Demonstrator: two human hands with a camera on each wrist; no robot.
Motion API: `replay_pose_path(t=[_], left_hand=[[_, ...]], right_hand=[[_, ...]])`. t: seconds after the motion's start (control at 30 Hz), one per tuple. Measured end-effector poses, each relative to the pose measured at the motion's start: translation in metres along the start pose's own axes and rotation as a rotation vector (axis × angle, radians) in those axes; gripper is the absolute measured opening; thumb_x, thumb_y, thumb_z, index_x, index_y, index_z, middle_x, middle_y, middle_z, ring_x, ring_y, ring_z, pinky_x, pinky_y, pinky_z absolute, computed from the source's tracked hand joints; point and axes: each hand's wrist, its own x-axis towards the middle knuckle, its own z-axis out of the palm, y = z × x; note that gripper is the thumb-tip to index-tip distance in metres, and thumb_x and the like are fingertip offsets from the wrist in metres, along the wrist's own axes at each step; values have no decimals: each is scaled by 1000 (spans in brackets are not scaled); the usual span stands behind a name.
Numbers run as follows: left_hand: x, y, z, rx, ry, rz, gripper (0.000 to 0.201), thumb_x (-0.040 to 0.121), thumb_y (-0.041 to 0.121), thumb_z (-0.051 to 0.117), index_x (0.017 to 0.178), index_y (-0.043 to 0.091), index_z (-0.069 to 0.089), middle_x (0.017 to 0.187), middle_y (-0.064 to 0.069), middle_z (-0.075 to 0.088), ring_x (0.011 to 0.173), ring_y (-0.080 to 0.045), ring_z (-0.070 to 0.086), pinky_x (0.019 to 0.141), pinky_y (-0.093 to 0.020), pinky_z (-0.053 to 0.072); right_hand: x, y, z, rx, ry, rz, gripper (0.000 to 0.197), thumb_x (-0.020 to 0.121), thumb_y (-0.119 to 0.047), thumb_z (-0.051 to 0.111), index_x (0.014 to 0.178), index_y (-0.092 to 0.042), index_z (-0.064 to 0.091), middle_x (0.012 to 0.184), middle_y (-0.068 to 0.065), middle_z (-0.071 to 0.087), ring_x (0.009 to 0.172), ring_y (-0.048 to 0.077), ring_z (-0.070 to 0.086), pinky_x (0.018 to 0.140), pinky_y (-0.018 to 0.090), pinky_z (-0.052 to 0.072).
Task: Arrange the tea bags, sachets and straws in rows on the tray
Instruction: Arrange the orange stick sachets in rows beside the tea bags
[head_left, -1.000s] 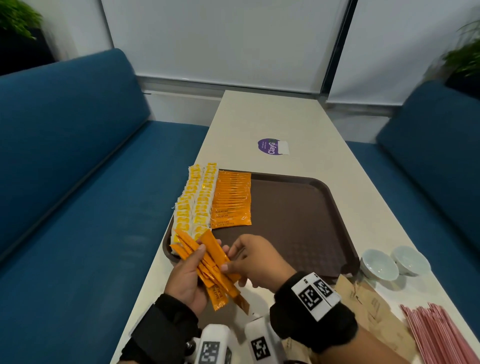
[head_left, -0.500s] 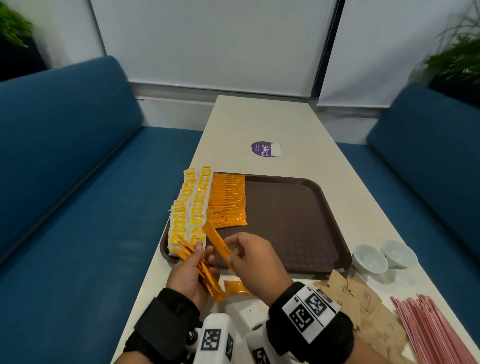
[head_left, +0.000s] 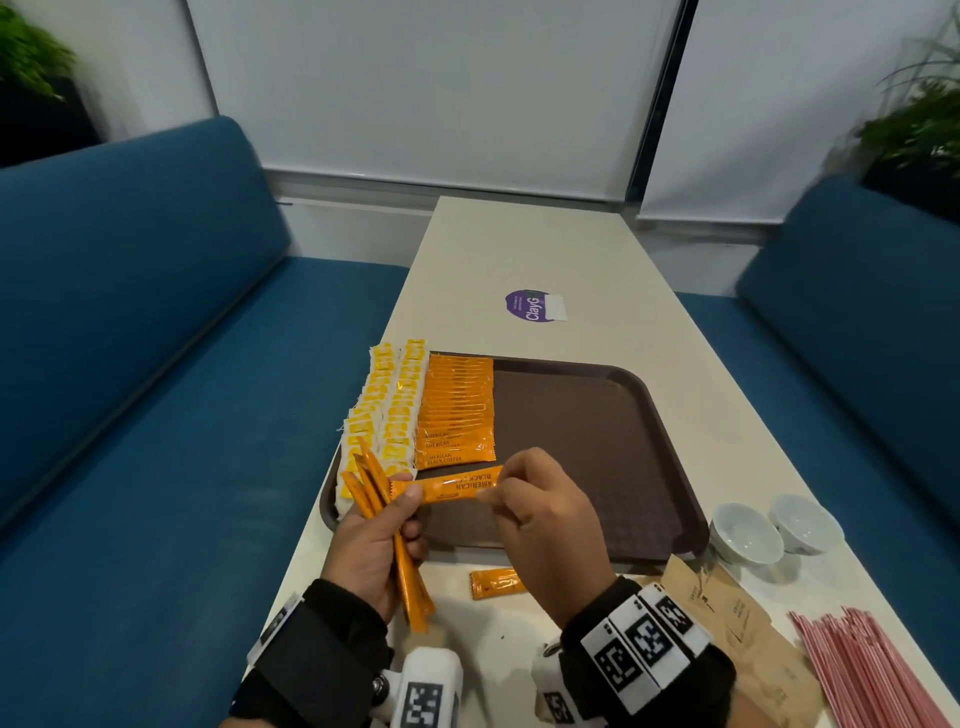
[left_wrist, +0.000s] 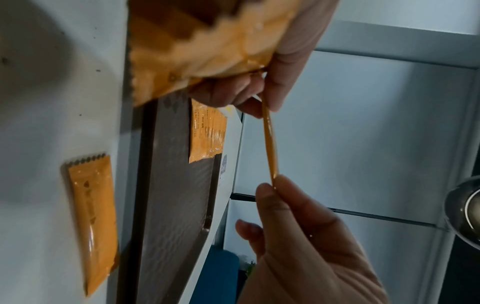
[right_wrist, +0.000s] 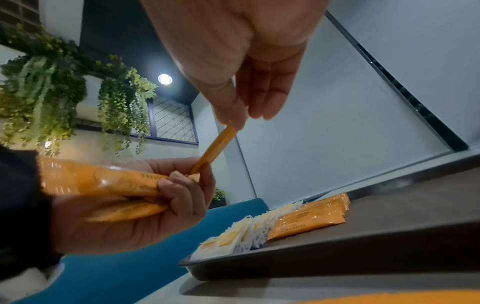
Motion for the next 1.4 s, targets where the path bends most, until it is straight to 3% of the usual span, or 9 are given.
replay_pose_path(t=[0.07,0.2,0.3,0.4,0.63,0.77,0.83,1.07,1.4], left_hand=[[0,2,0,53,5,59,9,89,5,56,88,13,59,53,1,51,39,-5,45,36,-16,39],[-2,3,2,79,21,131,16,88,0,55,83,15,55,49,3,52,39,-6,44,36,-17,38],[-1,-1,3,46,37,113,16,87,1,56,81,15,54,48,3,50,40,-7,45,36,-18,39],[-2,-5,4,67,23,67,10,87,4,57,83,13,56,53,-1,48,46,-11,46,38,-20,41],[-1,-1,-4,135,28,-11,13,86,0,58,90,13,57,62,-4,48,43,-8,44,37,-18,39],[-1,5,-16,64,62,-46,14,88,-1,56,93,12,57,59,-4,47,39,-7,44,36,-17,38],[-2,7,-19,49,65,-58,14,87,-1,55,94,11,57,58,-4,46,39,-7,44,35,-17,38],[-4,4,-25,93,82,-67,14,85,2,58,97,10,59,64,-6,50,47,-12,44,38,-20,42],[-1,2,-29,107,124,-61,13,86,2,58,95,10,59,61,-5,49,47,-12,44,37,-20,42]], right_hand=[[1,2,0,131,-56,135,7,77,-14,63,80,-14,70,87,-7,55,74,4,51,55,14,43],[13,-4,-6,467,-248,672,40,78,-13,74,112,-23,56,100,-8,55,85,3,57,70,14,49],[20,-11,-5,791,-399,1051,29,81,-12,73,105,-16,56,91,1,62,75,12,63,53,26,50],[20,-18,2,1046,-470,1153,17,83,-11,69,99,-6,62,81,5,66,61,11,64,51,26,46],[52,-4,0,728,-404,891,9,92,-12,58,91,-18,64,88,-5,68,81,9,63,57,18,48],[94,31,4,-166,-846,302,15,94,-20,52,100,-15,65,95,-1,58,87,17,57,73,28,44],[102,41,17,-373,-1055,195,20,93,-18,53,107,-14,67,104,4,61,95,24,60,81,34,49],[112,48,73,-529,-1287,150,19,92,-16,58,102,-4,68,99,7,62,88,26,60,73,32,46],[119,43,95,-539,-1194,178,17,93,-13,55,101,-3,66,86,4,54,80,23,55,68,30,45]])
